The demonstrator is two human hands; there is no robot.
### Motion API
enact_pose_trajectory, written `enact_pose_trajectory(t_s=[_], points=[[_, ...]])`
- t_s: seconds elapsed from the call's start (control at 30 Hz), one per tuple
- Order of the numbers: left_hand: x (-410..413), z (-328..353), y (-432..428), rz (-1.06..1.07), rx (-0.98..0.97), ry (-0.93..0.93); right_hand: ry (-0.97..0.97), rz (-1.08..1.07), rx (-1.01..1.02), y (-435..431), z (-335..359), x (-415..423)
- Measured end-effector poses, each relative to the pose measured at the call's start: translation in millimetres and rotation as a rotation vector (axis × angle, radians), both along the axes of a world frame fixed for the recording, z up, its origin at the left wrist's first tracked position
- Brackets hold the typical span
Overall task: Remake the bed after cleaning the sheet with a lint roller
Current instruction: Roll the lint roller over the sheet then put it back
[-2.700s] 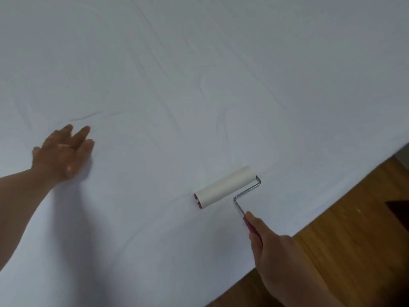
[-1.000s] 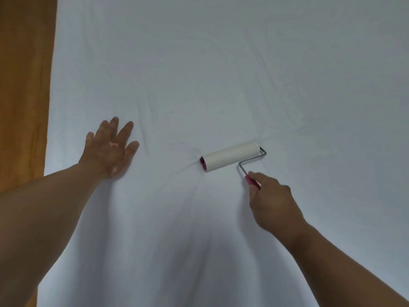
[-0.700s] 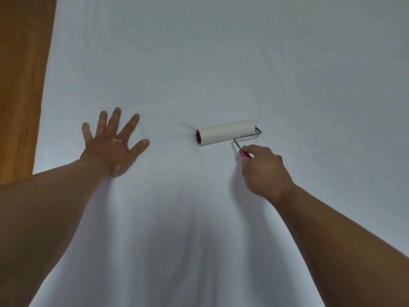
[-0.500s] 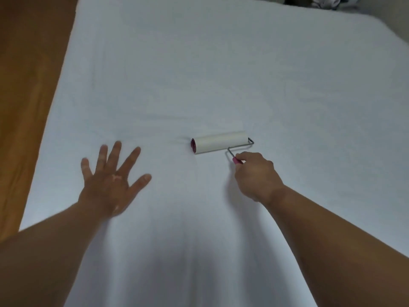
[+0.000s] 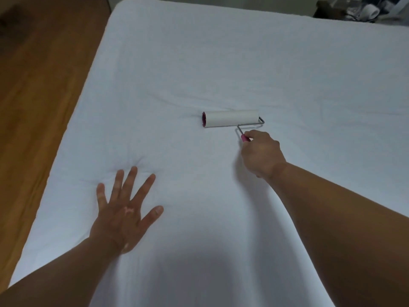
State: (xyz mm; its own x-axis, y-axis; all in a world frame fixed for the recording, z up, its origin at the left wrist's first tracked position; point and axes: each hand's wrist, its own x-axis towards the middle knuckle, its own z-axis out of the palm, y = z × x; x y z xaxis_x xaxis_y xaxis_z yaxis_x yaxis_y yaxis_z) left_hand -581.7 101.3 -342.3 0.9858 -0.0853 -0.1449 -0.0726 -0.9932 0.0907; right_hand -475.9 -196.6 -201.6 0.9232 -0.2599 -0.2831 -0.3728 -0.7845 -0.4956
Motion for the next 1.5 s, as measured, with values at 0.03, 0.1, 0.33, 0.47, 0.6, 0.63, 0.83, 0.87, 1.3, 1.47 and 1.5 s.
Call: enact_pose_trajectory(t_s=[0.03, 0.1, 0.33, 0.47, 0.6, 0.63, 0.83, 0.87, 1.3, 1.47, 1.5], points=[[0, 0, 0, 0.004, 0.003, -0.001, -0.019, 0.005, -0.008, 0, 1, 1], [1, 0, 0, 0.007, 0.001, 0.017, -0.054, 0.017, -0.034, 1, 8, 1], [5, 23, -2, 0.027, -0.005, 0.137, -0.144, 0.050, 0.032, 42, 17, -56], [1, 38, -8, 0.029, 0.082, 0.248, -0.042, 0.050, 0.071, 65, -4, -80], [-3, 39, -8, 0.028, 0.092, 0.227, 0.012, 0.072, -0.037, 67, -10, -96], [-5, 39, -7, 0.017, 0.077, 0.218, 0.028, 0.079, -0.043, 65, -8, -100], [-37, 45, 6, -0.121, 0.029, 0.105, 0.116, 0.034, -0.073, 58, -5, -181], [-45, 47, 10, -0.156, 0.026, 0.118, 0.120, 0.007, -0.062, 60, -4, -195], [-192, 48, 25, -0.252, -0.102, 0.051, 0.227, -0.103, -0.099, 64, 26, -391], [-232, 47, 28, -0.238, -0.093, 0.029, 0.235, -0.095, -0.057, 63, 33, -479], [-235, 47, 27, -0.233, -0.091, 0.024, 0.242, -0.087, -0.059, 60, 34, -497]])
